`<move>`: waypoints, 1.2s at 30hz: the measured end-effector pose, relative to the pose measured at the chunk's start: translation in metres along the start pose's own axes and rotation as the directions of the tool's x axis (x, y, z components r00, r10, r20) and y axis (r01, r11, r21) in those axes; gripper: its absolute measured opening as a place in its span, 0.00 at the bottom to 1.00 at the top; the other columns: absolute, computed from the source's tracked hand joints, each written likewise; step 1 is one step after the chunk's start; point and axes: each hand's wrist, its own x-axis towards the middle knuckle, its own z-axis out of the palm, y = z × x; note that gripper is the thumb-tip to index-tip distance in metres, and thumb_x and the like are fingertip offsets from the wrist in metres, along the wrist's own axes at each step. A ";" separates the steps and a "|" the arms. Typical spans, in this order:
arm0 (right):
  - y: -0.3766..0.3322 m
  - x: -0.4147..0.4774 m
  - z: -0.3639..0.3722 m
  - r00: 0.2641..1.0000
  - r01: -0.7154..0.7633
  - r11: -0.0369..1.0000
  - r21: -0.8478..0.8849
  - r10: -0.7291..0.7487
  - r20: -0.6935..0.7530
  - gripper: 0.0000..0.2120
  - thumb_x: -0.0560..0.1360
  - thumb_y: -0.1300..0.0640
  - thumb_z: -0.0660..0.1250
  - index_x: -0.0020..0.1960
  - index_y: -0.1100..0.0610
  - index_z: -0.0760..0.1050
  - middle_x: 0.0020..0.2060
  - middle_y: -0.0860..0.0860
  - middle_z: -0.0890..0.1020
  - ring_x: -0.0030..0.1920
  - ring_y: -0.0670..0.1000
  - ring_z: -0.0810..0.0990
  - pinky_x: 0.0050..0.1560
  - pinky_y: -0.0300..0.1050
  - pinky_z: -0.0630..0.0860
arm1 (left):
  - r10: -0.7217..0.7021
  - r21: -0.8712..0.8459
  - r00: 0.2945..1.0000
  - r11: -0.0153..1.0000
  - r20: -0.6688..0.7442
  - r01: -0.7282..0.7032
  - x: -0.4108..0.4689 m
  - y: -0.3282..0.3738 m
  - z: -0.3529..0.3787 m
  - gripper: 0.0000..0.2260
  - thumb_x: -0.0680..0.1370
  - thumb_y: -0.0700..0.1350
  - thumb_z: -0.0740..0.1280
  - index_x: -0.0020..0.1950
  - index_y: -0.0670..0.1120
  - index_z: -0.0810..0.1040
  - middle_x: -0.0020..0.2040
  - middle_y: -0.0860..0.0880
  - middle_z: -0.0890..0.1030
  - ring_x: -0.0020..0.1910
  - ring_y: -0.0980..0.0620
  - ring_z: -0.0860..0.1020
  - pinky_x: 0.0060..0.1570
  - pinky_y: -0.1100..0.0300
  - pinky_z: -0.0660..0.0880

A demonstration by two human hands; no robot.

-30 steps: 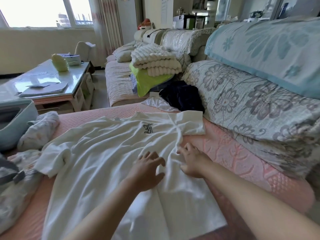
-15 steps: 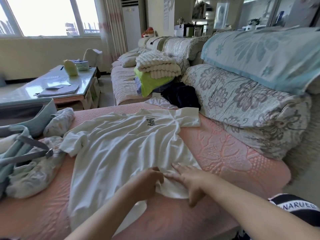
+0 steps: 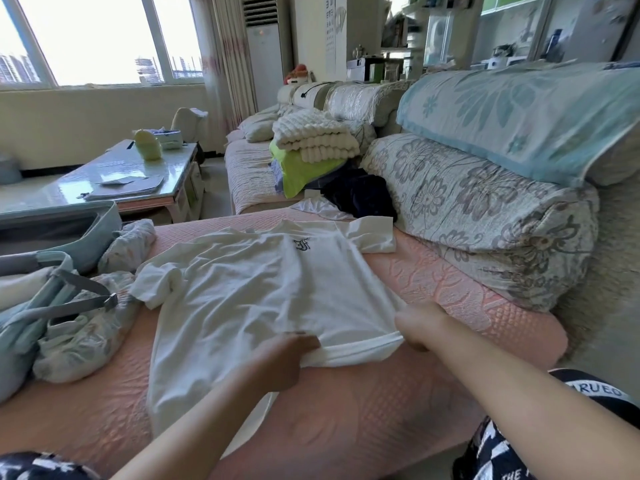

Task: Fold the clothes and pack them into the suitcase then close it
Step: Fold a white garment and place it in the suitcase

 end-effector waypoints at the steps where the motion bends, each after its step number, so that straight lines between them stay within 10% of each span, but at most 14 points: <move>1: 0.000 -0.002 0.003 1.000 -0.003 1.000 0.021 0.003 0.019 0.16 0.79 0.61 0.61 0.65 0.59 0.76 0.63 0.55 0.80 0.63 0.58 0.79 0.59 0.51 0.77 | -0.015 0.028 0.999 0.999 -0.037 0.016 -0.002 0.003 0.002 0.23 0.72 0.41 0.65 0.67 0.55 0.73 0.64 0.54 0.75 0.63 0.50 0.74 0.55 0.58 0.73; 5: -0.012 -0.005 0.006 0.989 0.129 0.989 0.070 -0.123 -0.081 0.22 0.73 0.48 0.70 0.66 0.49 0.74 0.63 0.54 0.76 0.63 0.56 0.76 0.61 0.50 0.73 | 0.004 0.263 0.996 0.965 -0.091 0.020 -0.017 0.001 0.016 0.33 0.69 0.58 0.67 0.72 0.56 0.63 0.67 0.52 0.66 0.65 0.48 0.67 0.58 0.52 0.71; 9: -0.038 0.000 0.012 0.949 0.315 0.921 0.229 -0.304 -0.081 0.47 0.63 0.50 0.77 0.76 0.40 0.56 0.70 0.51 0.63 0.70 0.54 0.65 0.69 0.50 0.67 | -0.211 0.321 0.970 0.916 -0.121 0.239 -0.030 -0.017 0.024 0.34 0.71 0.50 0.67 0.75 0.54 0.58 0.67 0.49 0.64 0.64 0.45 0.68 0.54 0.53 0.73; 15: -0.058 0.001 0.001 0.909 0.351 0.921 0.171 -0.290 -0.300 0.25 0.76 0.66 0.63 0.69 0.48 0.70 0.63 0.53 0.73 0.61 0.58 0.77 0.48 0.45 0.67 | -0.220 0.025 0.963 0.974 -0.157 0.227 -0.042 -0.028 0.008 0.20 0.73 0.36 0.61 0.61 0.52 0.73 0.56 0.49 0.77 0.54 0.46 0.77 0.47 0.57 0.71; 20: -0.057 0.001 -0.003 0.949 0.302 0.928 0.219 -0.270 -0.166 0.13 0.74 0.65 0.62 0.53 0.53 0.80 0.54 0.55 0.81 0.55 0.59 0.80 0.44 0.44 0.69 | -0.203 0.120 0.921 0.978 0.333 0.172 -0.049 -0.030 -0.012 0.04 0.71 0.37 0.61 0.39 0.44 0.74 0.33 0.52 0.71 0.38 0.50 0.72 0.37 0.58 0.67; 23: -0.064 0.003 0.000 0.957 0.288 0.937 0.200 -0.275 -0.090 0.13 0.75 0.63 0.63 0.55 0.53 0.80 0.54 0.54 0.81 0.54 0.59 0.80 0.44 0.44 0.69 | -0.232 -0.020 0.873 0.964 0.428 0.265 -0.051 -0.027 -0.013 0.13 0.72 0.52 0.72 0.55 0.52 0.80 0.44 0.56 0.78 0.43 0.53 0.76 0.45 0.59 0.74; 26: -0.064 0.006 -0.004 0.968 0.245 0.924 0.295 -0.251 -0.018 0.13 0.73 0.63 0.61 0.49 0.53 0.82 0.50 0.53 0.83 0.48 0.58 0.80 0.44 0.46 0.74 | -0.222 -0.325 0.932 0.893 0.286 0.312 -0.052 -0.027 -0.008 0.23 0.71 0.72 0.64 0.49 0.56 0.84 0.49 0.55 0.80 0.46 0.55 0.78 0.52 0.57 0.74; 31: -0.053 0.015 -0.021 0.965 0.207 0.842 0.498 -0.093 -0.244 0.15 0.75 0.57 0.59 0.55 0.47 0.81 0.59 0.49 0.80 0.59 0.53 0.78 0.58 0.46 0.74 | -0.156 -0.085 0.966 0.986 -0.207 0.141 -0.027 -0.040 -0.005 0.09 0.77 0.56 0.68 0.56 0.59 0.79 0.57 0.56 0.74 0.60 0.54 0.74 0.54 0.60 0.70; 36: -0.033 0.041 -0.014 0.997 0.048 0.886 0.462 -0.068 0.026 0.21 0.76 0.55 0.61 0.68 0.43 0.70 0.68 0.54 0.67 0.62 0.58 0.75 0.60 0.51 0.75 | -0.220 0.044 0.967 0.975 0.129 0.216 0.014 -0.046 -0.008 0.23 0.70 0.58 0.75 0.62 0.57 0.75 0.59 0.50 0.71 0.61 0.48 0.69 0.62 0.53 0.71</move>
